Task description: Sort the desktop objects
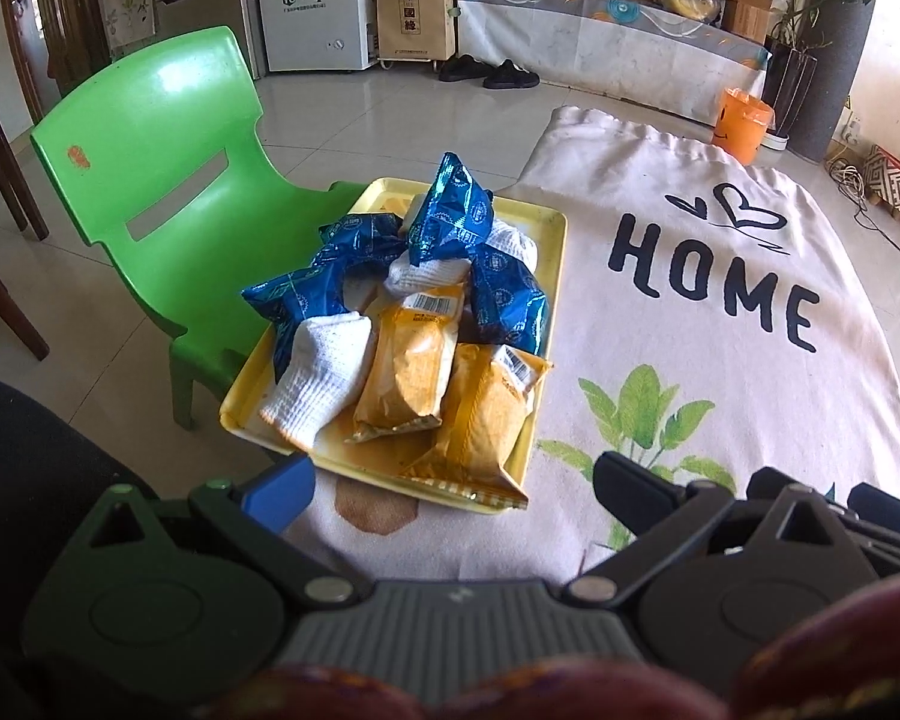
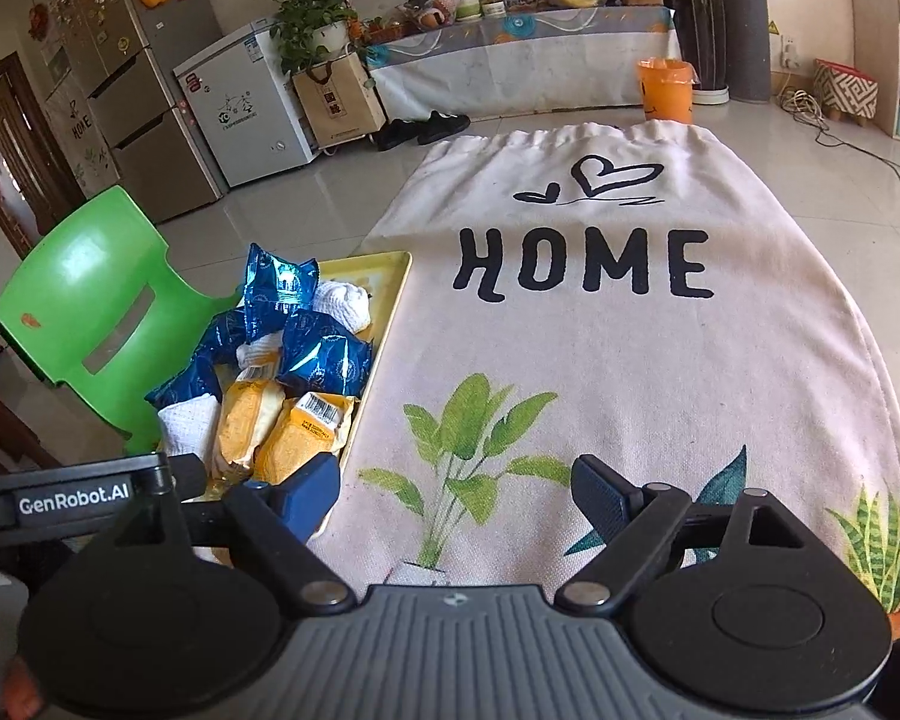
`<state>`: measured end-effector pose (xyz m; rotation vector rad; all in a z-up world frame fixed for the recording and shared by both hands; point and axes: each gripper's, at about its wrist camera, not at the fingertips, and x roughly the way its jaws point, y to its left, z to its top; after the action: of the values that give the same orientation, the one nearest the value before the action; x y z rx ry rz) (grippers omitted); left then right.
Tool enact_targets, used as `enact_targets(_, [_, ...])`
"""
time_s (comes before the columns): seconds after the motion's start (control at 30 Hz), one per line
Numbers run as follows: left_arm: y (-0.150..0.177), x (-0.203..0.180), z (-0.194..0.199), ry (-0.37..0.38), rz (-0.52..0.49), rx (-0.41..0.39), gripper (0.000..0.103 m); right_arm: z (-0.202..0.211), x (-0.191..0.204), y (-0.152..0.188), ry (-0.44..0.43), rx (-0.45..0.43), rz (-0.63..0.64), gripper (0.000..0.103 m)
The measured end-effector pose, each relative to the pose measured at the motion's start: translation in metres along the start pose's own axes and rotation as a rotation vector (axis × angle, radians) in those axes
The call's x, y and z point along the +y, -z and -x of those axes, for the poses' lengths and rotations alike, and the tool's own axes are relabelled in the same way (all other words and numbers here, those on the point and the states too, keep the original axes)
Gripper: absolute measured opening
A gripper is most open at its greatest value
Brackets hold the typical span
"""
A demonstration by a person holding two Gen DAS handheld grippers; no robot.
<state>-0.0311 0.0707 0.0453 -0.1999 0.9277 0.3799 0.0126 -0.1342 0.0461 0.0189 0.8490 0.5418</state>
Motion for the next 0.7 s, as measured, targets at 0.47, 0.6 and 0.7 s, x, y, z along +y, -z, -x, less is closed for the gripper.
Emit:
enact_targets(0.47, [0.006, -0.004, 0.002, -0.047, -0.025, 0.028, 0.102, 0.002, -0.01, -0.002, 0.004, -0.002, -0.032, 0.087])
enact_targets(0.6, [0.006, -0.003, 0.002, -0.048, -0.015, 0.034, 0.103, 0.002, -0.011, -0.001, -0.001, -0.001, -0.04, 0.087])
enact_targets(0.7, [0.005, -0.002, 0.002, -0.048, 0.002, 0.042, 0.102, 0.002, -0.01, -0.001, 0.001, -0.003, -0.034, 0.087])
